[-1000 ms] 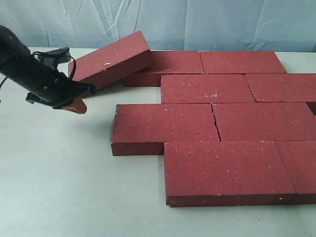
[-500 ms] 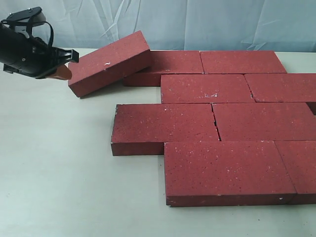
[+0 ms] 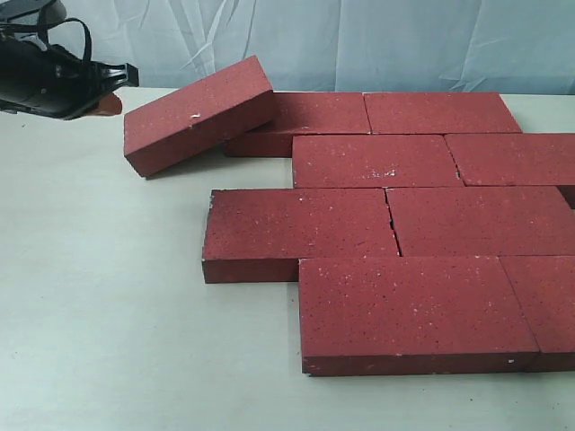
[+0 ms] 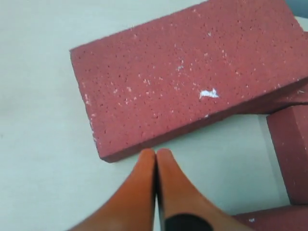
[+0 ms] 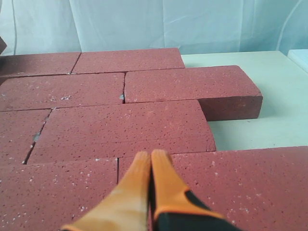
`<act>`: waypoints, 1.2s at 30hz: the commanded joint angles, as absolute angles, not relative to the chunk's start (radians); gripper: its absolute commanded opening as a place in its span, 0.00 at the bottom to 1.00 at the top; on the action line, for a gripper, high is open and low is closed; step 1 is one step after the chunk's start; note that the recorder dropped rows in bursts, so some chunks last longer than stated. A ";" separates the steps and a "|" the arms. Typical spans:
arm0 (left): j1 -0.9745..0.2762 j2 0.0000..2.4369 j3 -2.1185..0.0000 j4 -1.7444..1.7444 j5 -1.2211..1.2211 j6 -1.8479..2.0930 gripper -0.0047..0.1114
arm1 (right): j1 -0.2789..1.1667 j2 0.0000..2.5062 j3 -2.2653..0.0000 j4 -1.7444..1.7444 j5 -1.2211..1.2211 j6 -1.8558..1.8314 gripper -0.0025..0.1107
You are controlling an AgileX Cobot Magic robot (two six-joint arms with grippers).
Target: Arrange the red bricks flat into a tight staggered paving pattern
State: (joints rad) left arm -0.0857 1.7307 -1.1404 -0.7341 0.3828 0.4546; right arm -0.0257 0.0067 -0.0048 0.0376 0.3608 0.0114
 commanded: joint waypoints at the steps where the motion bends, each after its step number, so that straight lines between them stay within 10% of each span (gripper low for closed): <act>1: -0.083 1.723 -1.210 -0.704 0.357 0.460 0.04 | -0.020 0.000 0.000 0.033 0.350 0.008 0.02; 36: -0.087 2.489 -2.110 -0.835 0.453 0.339 0.04 | -0.020 0.000 0.000 0.035 0.350 0.008 0.02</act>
